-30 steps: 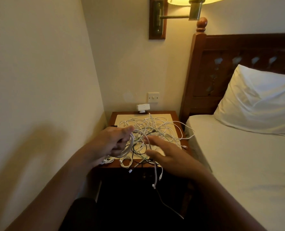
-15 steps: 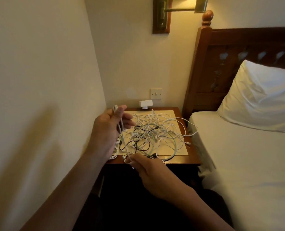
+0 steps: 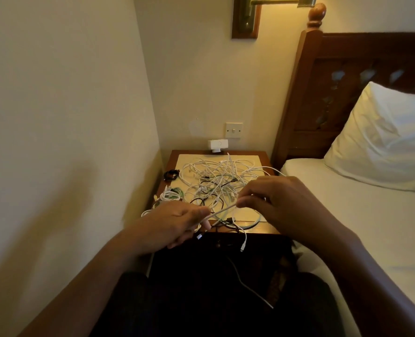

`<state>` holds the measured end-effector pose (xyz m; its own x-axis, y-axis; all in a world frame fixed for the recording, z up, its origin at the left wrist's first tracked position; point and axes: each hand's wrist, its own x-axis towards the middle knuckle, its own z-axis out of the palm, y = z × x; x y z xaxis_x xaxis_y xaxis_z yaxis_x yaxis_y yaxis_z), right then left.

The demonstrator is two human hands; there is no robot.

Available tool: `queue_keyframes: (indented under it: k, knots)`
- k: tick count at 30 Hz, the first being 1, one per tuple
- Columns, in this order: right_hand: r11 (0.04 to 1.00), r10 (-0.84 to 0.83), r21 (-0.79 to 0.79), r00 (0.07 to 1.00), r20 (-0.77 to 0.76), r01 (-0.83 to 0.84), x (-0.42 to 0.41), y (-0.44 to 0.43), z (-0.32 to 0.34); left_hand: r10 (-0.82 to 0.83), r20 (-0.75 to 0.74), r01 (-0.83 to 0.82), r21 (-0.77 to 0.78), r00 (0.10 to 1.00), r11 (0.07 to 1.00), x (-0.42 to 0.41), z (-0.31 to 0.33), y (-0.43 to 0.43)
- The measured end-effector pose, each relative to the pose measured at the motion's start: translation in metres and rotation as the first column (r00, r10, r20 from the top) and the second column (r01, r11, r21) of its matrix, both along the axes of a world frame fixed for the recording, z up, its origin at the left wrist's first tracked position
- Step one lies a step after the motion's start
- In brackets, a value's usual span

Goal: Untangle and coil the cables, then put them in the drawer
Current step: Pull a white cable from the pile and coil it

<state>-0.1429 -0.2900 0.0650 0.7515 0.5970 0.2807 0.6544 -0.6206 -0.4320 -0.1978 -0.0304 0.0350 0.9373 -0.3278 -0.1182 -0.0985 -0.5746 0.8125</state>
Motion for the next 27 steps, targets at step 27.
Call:
queue_keyframes:
  k: [27]
  knots:
    - [0.489, 0.371, 0.659, 0.547, -0.75, 0.572, -0.033, 0.032, -0.095, 0.362, -0.423, -0.553, -0.698, 0.831, 0.455, -0.011, -0.065, -0.066]
